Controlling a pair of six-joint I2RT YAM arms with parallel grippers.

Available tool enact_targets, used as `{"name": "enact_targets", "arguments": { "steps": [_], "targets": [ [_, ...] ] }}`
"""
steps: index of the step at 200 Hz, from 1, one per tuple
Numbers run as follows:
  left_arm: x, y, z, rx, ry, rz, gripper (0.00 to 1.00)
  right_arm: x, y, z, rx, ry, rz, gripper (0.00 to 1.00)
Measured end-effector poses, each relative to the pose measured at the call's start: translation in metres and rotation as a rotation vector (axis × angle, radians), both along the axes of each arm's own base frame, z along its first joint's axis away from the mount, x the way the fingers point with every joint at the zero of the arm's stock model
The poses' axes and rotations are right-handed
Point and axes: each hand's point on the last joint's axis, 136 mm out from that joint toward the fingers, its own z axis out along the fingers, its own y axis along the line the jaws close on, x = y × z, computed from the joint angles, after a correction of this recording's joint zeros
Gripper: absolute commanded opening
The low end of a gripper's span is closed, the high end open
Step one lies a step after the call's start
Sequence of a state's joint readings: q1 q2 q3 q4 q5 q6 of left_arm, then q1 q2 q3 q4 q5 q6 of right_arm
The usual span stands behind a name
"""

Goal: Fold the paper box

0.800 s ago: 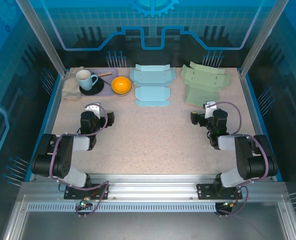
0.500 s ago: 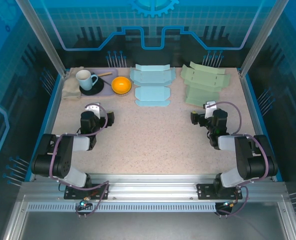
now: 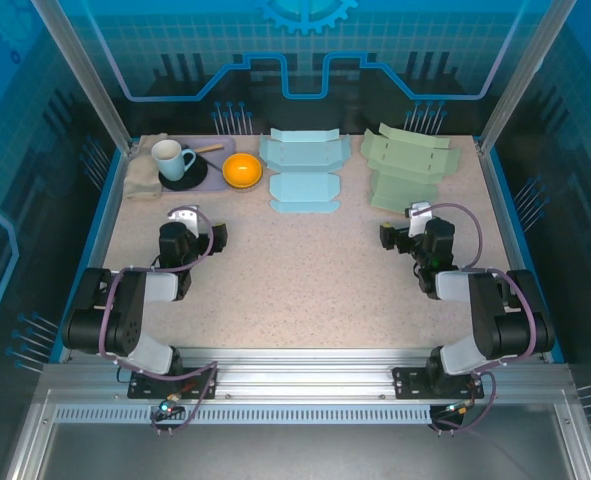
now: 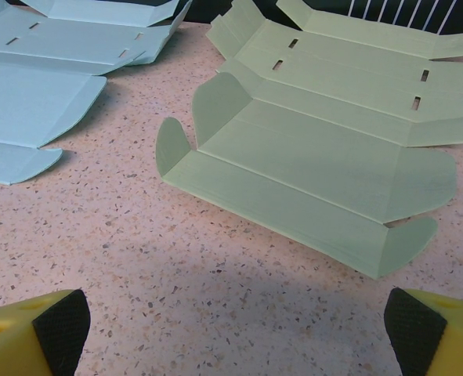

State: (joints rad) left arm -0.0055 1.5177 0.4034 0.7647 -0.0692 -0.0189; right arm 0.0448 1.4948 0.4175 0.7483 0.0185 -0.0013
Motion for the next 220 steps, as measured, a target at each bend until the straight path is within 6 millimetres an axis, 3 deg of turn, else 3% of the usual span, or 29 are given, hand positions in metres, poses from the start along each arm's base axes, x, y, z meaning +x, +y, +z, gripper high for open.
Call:
{"name": "enact_targets", "arguments": {
  "steps": [70, 89, 106, 135, 151, 159, 172, 184, 220],
  "targets": [
    [0.0, 0.003, -0.002, 0.019, 0.026, 0.03, 0.99, 0.0, 0.002, -0.002, -0.01, 0.019, 0.007, 1.0],
    [0.003, 0.01, 0.011, 0.049, 0.054, 0.091, 0.99, 0.006, 0.009, 0.0, -0.055, 0.067, 0.01, 1.0],
    [0.01, 0.017, 0.044, 0.043, 0.024, 0.174, 0.99, 0.023, 0.027, 0.023, -0.101, 0.082, 0.029, 0.99],
    [0.014, 0.023, 0.102, -0.097, -0.041, 0.286, 0.99, 0.059, 0.06, 0.092, -0.051, 0.068, 0.056, 0.92],
    [0.014, 0.02, 0.114, -0.18, -0.031, 0.304, 0.99, 0.085, 0.07, 0.123, 0.007, 0.073, 0.053, 0.89],
    [0.014, 0.016, 0.114, -0.224, -0.013, 0.302, 0.99, 0.096, 0.076, 0.13, 0.034, 0.085, 0.063, 0.85],
    [0.011, 0.007, 0.107, -0.291, 0.031, 0.288, 0.99, 0.112, 0.087, 0.127, 0.072, 0.136, 0.085, 0.78],
    [0.006, -0.004, 0.097, -0.344, 0.087, 0.264, 0.99, 0.124, 0.097, 0.113, 0.101, 0.213, 0.106, 0.71],
    [-0.009, -0.043, 0.077, -0.443, 0.228, 0.161, 0.99, 0.151, 0.125, 0.047, 0.181, 0.441, 0.165, 0.64]
  ]
}}
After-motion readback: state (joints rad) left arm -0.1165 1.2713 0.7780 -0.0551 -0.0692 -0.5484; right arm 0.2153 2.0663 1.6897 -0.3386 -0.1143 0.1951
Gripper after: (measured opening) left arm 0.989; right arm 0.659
